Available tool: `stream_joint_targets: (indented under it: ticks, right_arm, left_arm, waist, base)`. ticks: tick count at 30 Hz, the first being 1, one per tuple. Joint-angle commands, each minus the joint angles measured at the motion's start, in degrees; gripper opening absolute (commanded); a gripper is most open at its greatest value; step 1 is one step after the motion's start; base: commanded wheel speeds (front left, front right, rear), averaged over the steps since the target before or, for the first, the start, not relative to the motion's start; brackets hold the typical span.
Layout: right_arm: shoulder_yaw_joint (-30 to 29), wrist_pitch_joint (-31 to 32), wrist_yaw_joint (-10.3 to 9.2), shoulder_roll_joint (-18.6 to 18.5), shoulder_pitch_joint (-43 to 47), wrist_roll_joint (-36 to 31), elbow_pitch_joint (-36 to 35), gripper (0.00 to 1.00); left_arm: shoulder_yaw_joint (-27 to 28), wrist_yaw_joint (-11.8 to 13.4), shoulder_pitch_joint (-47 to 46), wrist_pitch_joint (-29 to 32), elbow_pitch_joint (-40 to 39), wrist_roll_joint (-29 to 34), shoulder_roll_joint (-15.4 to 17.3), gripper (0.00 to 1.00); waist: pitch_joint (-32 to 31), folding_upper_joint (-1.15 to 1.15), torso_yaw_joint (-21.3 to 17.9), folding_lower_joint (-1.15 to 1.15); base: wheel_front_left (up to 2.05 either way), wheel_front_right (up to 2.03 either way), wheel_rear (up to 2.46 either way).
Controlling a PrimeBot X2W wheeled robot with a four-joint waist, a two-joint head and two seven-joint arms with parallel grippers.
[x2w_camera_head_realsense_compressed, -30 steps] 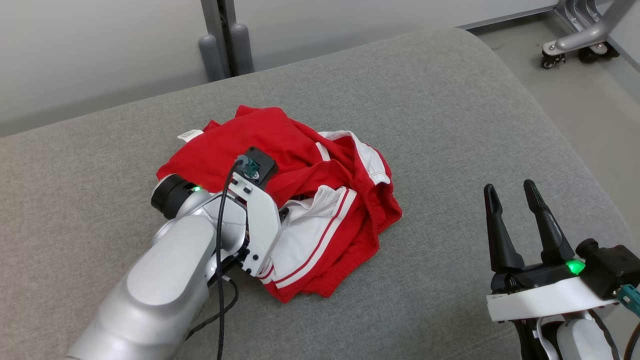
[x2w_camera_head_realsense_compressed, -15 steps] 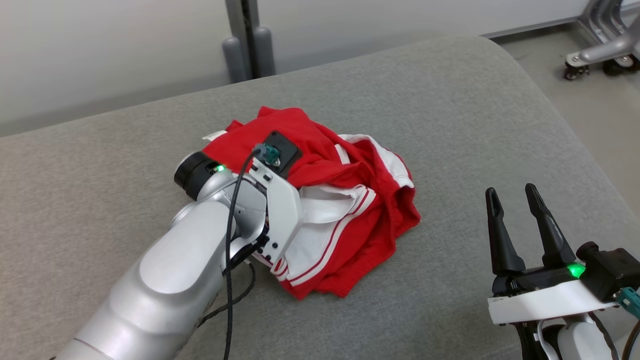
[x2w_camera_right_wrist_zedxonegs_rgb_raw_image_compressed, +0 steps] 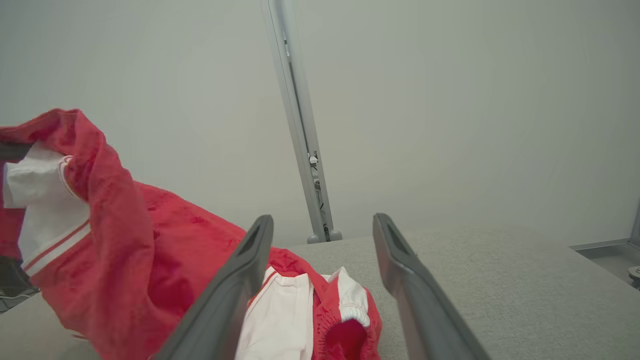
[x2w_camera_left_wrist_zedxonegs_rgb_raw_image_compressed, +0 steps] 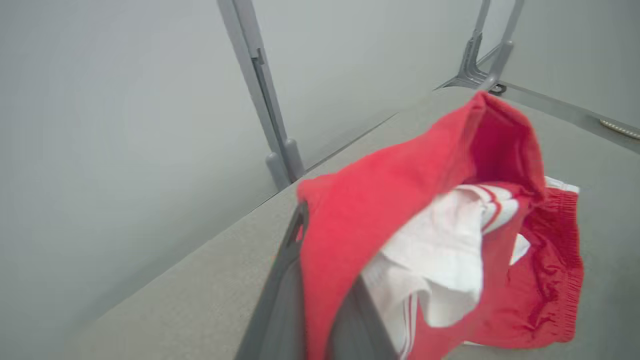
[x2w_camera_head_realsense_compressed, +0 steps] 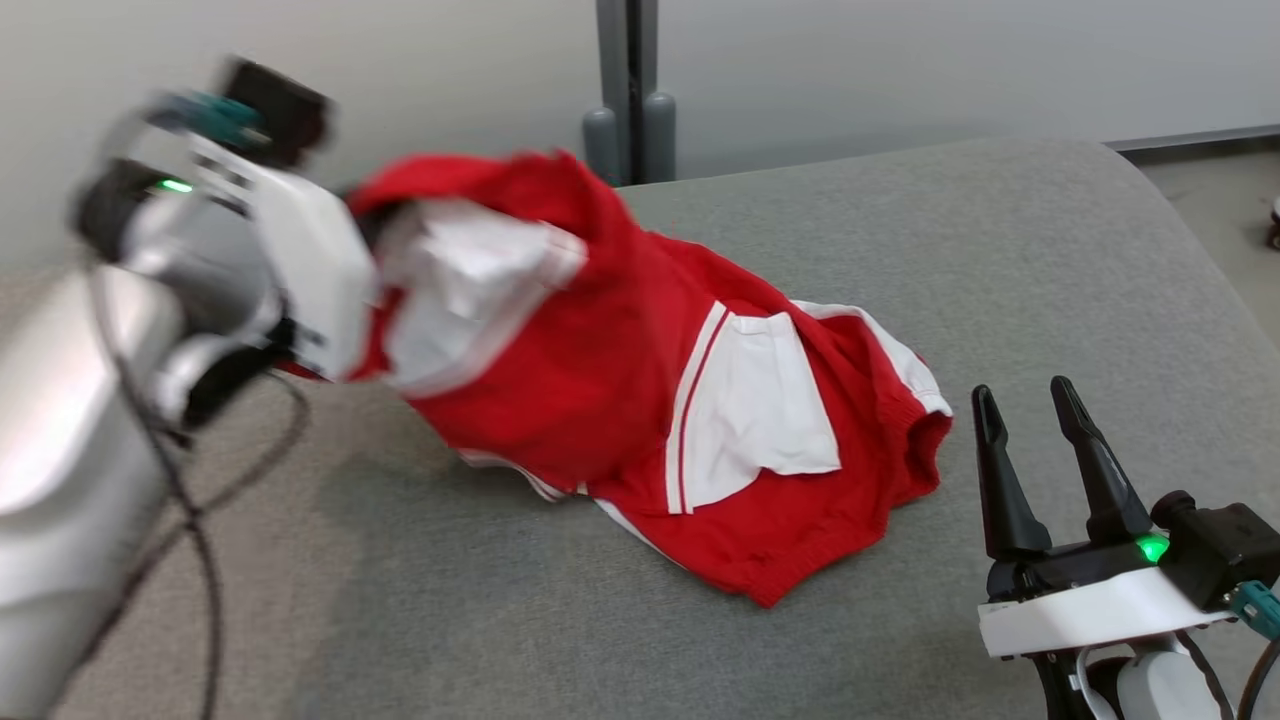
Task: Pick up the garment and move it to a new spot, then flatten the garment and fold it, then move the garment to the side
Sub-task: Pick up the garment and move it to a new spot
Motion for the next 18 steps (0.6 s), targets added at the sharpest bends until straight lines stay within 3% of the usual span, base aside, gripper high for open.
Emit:
stream_joint_targets:
  ticks: [1,7,18]
  right_arm:
    - [-0.1,-0.02,0.13,-0.18,0.48,-0.17,0.13,1.0]
    - [0.57,-0.02,0.13,-0.19,-0.32,-0.22,0.27,1.0]
    - [0.9,-0.02,0.13,-0.69,0.02,0.05,0.29,1.0]
  left_arm:
    - [1.45,-0.04,-0.51,0.65,-0.4,-1.75,1.0,0.0]
    - [7.21,1.21,-2.14,3.13,1.13,-5.29,7.93,0.0]
    - [15.92,2.35,-4.41,2.22,7.28,-6.93,20.41,0.0]
  waist:
    - [-0.11,0.0,0.99,0.0]
    - [0.43,0.0,1.76,0.0]
    - [2.41,0.0,1.78,0.0]
  base:
    - [0.0,0.0,0.0]
    - [0.0,0.0,0.0]
    - [0.0,0.0,0.0]
